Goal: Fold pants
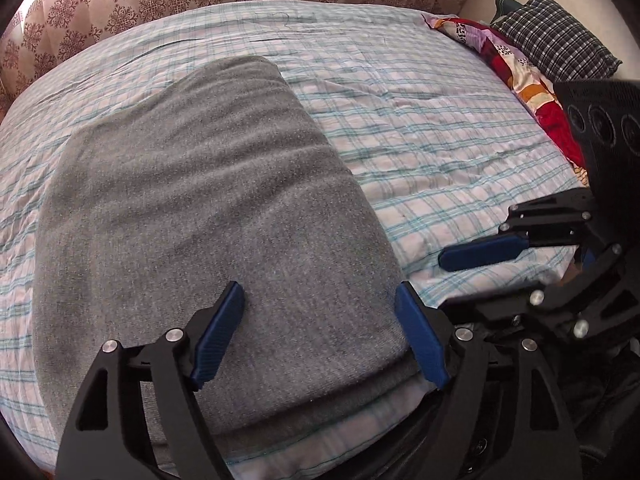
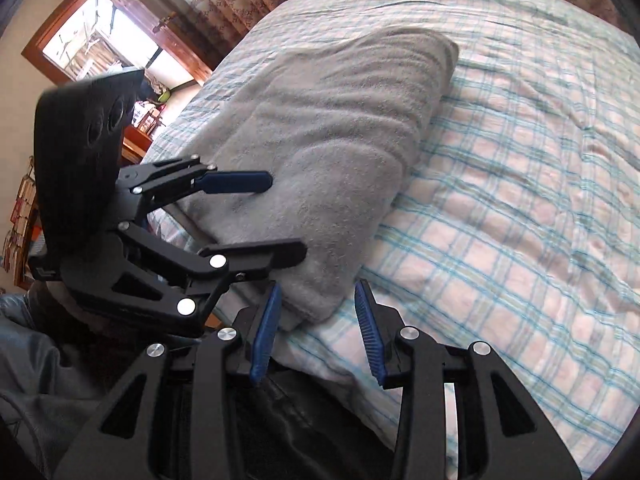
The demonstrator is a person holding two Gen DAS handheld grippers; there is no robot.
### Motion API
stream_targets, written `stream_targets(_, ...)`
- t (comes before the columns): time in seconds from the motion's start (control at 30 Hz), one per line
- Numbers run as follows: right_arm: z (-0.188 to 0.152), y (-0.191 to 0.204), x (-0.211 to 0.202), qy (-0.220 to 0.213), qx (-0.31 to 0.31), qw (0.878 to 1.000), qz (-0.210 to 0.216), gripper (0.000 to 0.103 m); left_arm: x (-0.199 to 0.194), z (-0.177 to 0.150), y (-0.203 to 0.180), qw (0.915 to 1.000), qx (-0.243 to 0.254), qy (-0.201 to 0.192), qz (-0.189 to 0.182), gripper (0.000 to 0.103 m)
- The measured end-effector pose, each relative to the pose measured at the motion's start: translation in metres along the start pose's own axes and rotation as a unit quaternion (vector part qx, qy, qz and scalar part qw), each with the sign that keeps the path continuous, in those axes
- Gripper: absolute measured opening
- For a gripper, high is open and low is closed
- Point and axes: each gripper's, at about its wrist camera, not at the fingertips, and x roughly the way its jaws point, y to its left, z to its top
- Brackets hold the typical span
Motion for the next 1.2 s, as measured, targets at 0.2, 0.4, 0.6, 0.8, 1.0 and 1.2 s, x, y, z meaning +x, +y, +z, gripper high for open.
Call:
stream_targets(0.2,0.046,-0.025,-0.021,-0.061,0.033,0.997,-0.046,0.040,0.003,-0.004,-0.004,0.9999,0.011,-0.001,0.010,0.081)
stream_targets(0.4,0.118,-0.018,0.023,-0.079,0.005,0.995,-0.063,0.040,0.003,-0.009,-0.006,0.9997,0.015,-0.007,0.019,0.081)
stream_targets(0.6,0.171,-0.023,0.089,-0.051,-0.003,0.991,-0.120,0.039,0.005,-0.009,-0.005,0.9997,0.016,-0.009,0.014,0.080)
stream_targets(0.8,0.192,-0.032,0.128,-0.034,-0.011,0.988,-0.152,0.036,0.007,-0.012,-0.002,0.9998,0.015,-0.015,0.007,0.080)
stream_targets(1.0,0.204,-0.030,0.151,-0.032,-0.041,0.980,-0.193,0.032,0.008,-0.013,-0.001,0.9997,0.017,-0.018,0.007,0.080)
stream_targets(1.2,0.204,-0.030,0.136,-0.043,-0.040,0.982,-0.178,0.033,0.004,-0.010,-0.001,0.9995,0.019,-0.024,0.011,0.081)
